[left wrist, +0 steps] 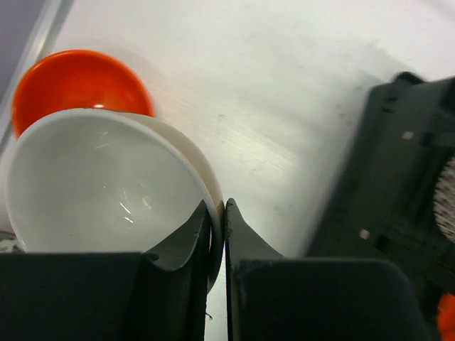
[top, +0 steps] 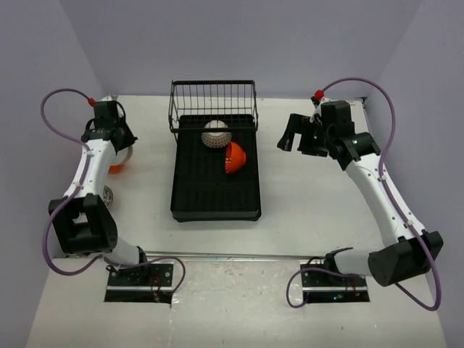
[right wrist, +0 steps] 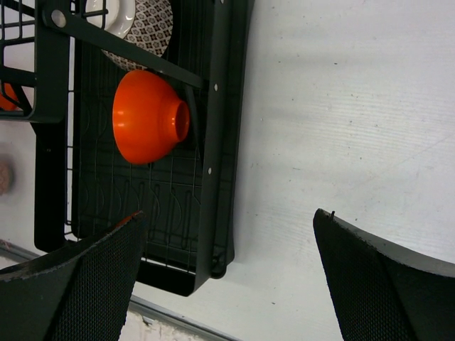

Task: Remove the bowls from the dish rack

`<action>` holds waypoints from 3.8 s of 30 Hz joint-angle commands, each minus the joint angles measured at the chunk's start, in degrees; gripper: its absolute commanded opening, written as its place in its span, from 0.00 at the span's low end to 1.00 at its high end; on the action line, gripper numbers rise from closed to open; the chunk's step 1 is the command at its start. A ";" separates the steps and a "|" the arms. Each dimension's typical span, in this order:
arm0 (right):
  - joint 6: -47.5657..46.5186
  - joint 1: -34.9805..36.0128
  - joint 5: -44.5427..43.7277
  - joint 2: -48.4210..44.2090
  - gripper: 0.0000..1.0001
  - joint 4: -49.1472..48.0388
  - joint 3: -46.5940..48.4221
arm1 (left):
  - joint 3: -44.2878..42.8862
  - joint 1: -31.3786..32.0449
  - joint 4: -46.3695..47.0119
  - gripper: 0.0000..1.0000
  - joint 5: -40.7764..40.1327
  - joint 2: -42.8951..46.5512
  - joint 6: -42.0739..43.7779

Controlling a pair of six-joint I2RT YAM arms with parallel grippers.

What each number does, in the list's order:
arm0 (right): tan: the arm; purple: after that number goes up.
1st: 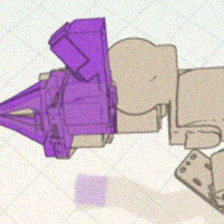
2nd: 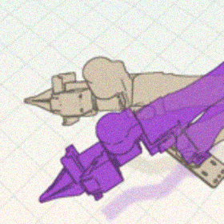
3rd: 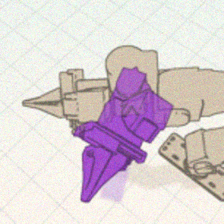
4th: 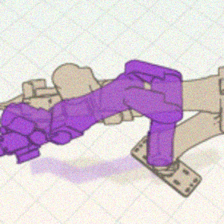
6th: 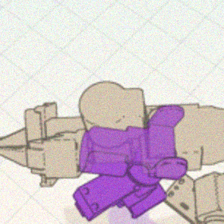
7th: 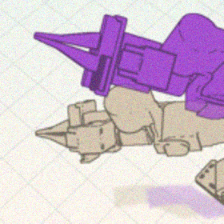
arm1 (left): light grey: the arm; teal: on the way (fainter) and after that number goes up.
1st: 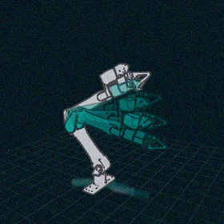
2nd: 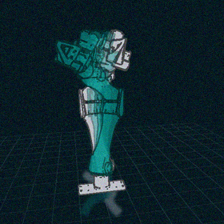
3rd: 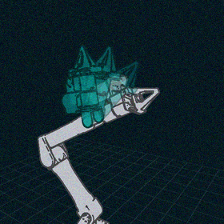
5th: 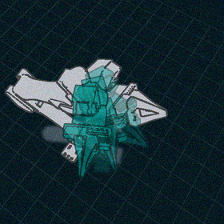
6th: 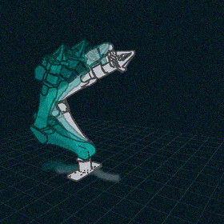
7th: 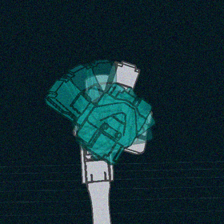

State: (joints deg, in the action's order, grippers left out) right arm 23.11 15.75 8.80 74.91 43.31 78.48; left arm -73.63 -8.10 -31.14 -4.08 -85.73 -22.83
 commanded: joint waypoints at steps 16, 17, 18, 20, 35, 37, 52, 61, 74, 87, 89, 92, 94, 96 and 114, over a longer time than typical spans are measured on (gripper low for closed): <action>1.23 0.34 0.08 1.64 0.99 5.65 9.24 | -10.74 -1.48 1.87 0.00 -20.71 -14.89 3.49; 1.23 0.34 0.25 1.46 0.99 5.73 9.06 | -11.18 -1.66 1.87 0.00 -21.14 -15.34 3.67; 1.32 0.34 0.26 1.29 0.99 5.73 8.89 | -11.62 -2.01 1.87 0.00 -21.50 -15.95 3.76; 1.67 0.34 0.52 0.85 0.99 5.47 8.19 | -12.85 -2.45 1.87 0.00 -21.50 -17.27 3.67; 2.55 0.34 0.08 0.23 0.99 4.50 6.69 | -15.32 -3.06 0.64 0.00 -20.36 -22.28 3.05; 2.64 0.34 0.34 0.23 0.99 4.07 6.43 | -15.06 -3.06 0.46 0.00 -20.71 -22.46 3.14; 2.81 0.34 0.17 -1.00 0.99 3.01 4.49 | -13.65 -3.06 -0.68 0.06 -20.71 -24.83 2.53; 3.78 0.34 2.10 -0.03 0.99 1.43 4.67 | -14.18 -3.06 -1.91 0.26 -19.04 -23.87 2.00; 2.73 0.34 1.49 -1.35 0.99 2.04 4.31 | -14.09 -2.54 -2.70 0.42 -15.00 -16.59 -0.02; 2.55 0.34 1.13 -3.72 0.99 4.33 4.49 | -7.43 0.54 -3.86 0.50 -4.73 -0.62 -3.88; 2.55 0.34 0.96 -4.16 0.99 4.24 4.32 | 0.12 0.54 -1.40 0.50 1.23 3.89 -5.55; 2.73 0.34 0.78 -4.95 0.99 3.80 3.00 | 8.31 0.54 2.92 0.52 9.14 11.98 -7.83; 3.69 0.34 1.05 -5.13 0.99 3.62 1.86 | 13.47 0.54 5.90 0.53 13.11 17.07 -9.16; 5.09 0.34 1.57 -5.39 0.99 3.45 0.63 | 17.09 0.54 11.41 0.54 19.96 22.15 -10.65; 6.33 0.77 -0.53 -9.87 0.99 -11.13 -15.10 | 43.57 2.82 41.68 0.53 50.13 41.96 -14.00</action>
State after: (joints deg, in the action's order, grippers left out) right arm 28.38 15.86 9.93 66.26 39.42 67.59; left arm -29.47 -5.54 5.15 43.11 -46.74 -38.28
